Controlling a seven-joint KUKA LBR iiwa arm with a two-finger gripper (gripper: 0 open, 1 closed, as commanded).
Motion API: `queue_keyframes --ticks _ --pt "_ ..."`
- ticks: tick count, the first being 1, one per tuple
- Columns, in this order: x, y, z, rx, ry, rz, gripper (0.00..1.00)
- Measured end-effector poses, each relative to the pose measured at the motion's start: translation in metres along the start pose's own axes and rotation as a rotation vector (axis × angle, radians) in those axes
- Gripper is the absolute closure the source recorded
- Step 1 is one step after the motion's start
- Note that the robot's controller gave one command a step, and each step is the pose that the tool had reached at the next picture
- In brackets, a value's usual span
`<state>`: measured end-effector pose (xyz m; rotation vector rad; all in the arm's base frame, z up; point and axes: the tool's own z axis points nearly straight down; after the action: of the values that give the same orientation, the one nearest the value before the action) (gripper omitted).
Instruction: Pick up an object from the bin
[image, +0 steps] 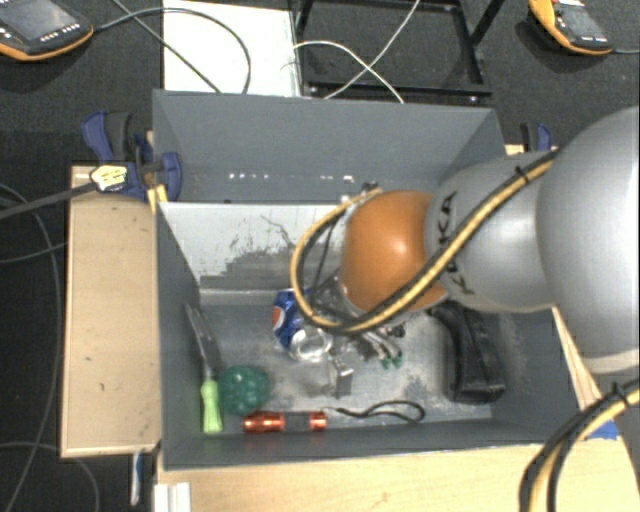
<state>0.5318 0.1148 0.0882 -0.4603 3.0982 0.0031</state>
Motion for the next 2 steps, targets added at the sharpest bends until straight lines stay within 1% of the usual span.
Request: queue_keyframes --ticks 1,2 --pt "-0.001 0.011 0.004 -0.003 0.0 0.131 0.0" --pt "0.002 -0.027 0.011 -0.007 -0.014 0.345 0.0"
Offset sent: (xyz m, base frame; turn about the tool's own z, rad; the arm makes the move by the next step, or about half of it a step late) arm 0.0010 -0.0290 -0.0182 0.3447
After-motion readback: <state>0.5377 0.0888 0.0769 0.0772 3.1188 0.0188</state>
